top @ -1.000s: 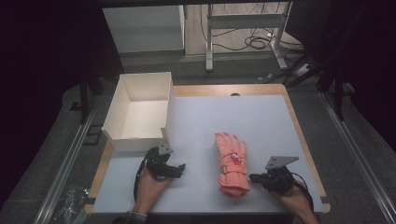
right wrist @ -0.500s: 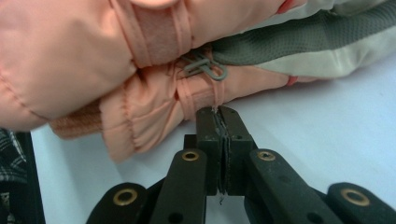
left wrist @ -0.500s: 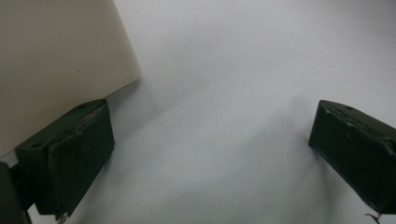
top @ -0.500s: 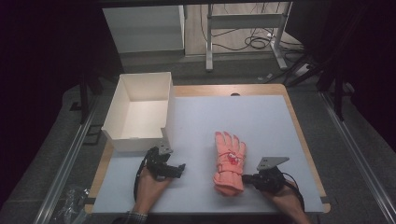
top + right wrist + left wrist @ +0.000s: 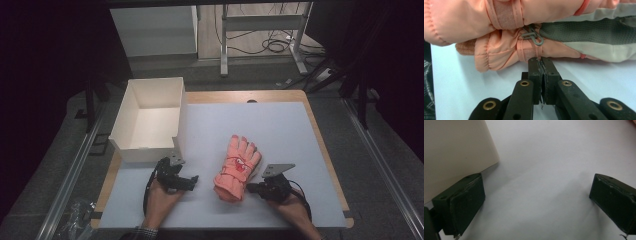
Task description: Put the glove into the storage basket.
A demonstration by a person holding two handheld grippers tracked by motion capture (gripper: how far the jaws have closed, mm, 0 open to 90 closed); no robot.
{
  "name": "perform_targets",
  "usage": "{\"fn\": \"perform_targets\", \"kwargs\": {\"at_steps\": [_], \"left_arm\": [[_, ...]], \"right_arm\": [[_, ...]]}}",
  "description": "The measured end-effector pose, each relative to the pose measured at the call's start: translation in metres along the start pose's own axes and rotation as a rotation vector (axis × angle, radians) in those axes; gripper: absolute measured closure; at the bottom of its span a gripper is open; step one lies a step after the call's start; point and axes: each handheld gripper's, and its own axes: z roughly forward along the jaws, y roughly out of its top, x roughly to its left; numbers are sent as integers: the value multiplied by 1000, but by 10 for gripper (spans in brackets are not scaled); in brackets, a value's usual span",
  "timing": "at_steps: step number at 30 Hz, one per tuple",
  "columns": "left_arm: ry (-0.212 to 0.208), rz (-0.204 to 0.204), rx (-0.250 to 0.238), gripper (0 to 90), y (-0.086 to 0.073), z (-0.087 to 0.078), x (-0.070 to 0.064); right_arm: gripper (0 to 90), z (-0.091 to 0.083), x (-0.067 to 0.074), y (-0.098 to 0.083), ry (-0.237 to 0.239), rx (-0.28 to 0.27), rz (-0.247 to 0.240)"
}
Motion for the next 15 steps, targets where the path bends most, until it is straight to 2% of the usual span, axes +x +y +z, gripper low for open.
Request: {"fn": "perform_targets", "kwargs": {"at_steps": [15], "left_arm": [[0, 1, 1, 1, 0, 0, 0]], "right_arm": [[870, 20, -6, 17, 1, -8, 11]]}}
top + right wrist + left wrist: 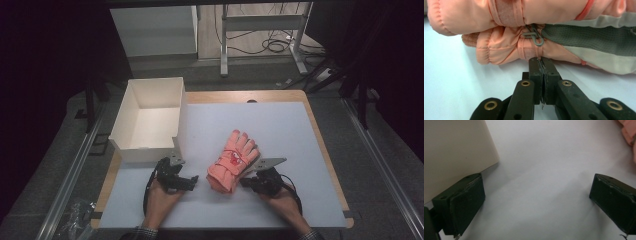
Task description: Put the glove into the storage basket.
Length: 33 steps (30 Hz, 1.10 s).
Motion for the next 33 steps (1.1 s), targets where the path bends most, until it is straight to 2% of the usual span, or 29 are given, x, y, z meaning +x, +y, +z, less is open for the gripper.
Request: {"fn": "perform_targets", "kwargs": {"at_steps": [20, 27, 33], "left_arm": [[0, 1, 0, 1, 0, 0, 0], [1, 0, 0, 1, 0, 0, 0], [2, 2, 1, 0, 0, 0, -1]], "right_arm": [[880, 24, -14, 25, -33, -9, 11], [883, 31, -21, 33, -63, -12, 3], [877, 32, -17, 34, -92, -8, -17]]}}
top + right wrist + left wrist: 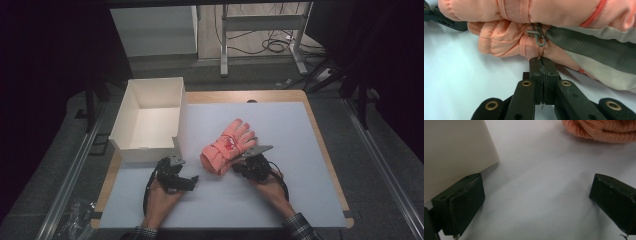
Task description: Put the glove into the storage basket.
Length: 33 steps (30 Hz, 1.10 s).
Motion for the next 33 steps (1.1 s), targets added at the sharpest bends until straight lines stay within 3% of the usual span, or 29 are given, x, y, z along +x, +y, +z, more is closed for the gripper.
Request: {"fn": "perform_targets", "kwargs": {"at_steps": [5, 13, 22, 33], "left_arm": [[0, 0, 1, 0, 0, 0, 0], [1, 2, 5, 0, 0, 0, 0], [1, -5, 0, 0, 0, 0, 0], [-1, -12, -7, 0, 0, 0, 0]], "right_arm": [[866, -2, 3, -1, 0, 2, -18], [803, -22, 0, -11, -50, -12, -34], [659, -55, -19, -26, -133, -27, 16], [486, -79, -37, -40, -224, -40, 72]]}}
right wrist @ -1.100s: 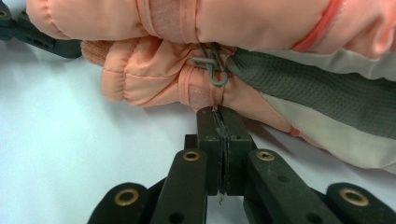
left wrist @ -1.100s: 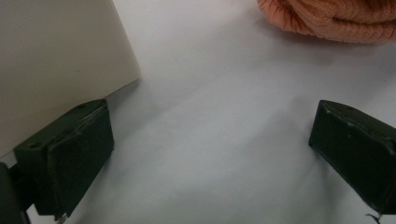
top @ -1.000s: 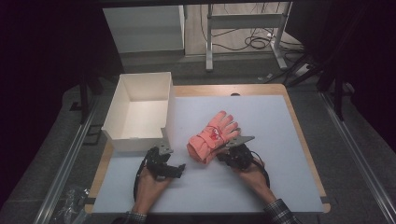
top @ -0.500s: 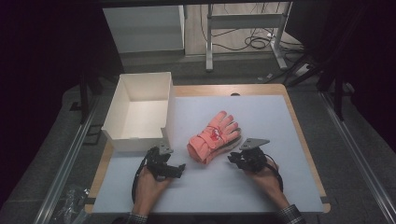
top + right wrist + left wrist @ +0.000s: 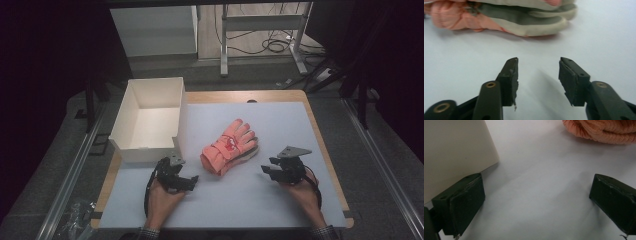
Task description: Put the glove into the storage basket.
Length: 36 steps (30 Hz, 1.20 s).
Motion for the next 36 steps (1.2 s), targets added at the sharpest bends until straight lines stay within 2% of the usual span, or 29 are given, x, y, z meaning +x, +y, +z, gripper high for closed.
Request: {"fn": "perform_targets", "kwargs": {"at_steps": [1, 7, 13, 22, 23, 26, 36], "left_arm": [[1, 1, -1, 0, 0, 0, 0], [-1, 0, 0, 0, 0, 0, 0], [-1, 0, 4, 0, 0, 0, 0], [-13, 18, 14, 8, 1, -1, 1], [-28, 36, 29, 18, 2, -4, 1], [-49, 43, 38, 23, 4, -6, 0], [-152, 48, 13, 15, 18, -17, -7]], "right_arm": [[455, -4, -5, -3, -20, -1, 17], [390, -11, -20, -13, -71, 13, 41], [331, -9, -29, -21, -116, 38, 55], [273, -5, -30, -25, -122, 37, 54], [272, -5, -30, -25, -122, 36, 54], [272, -4, -30, -25, -122, 36, 53], [266, -4, -29, -25, -118, 36, 55]]}}
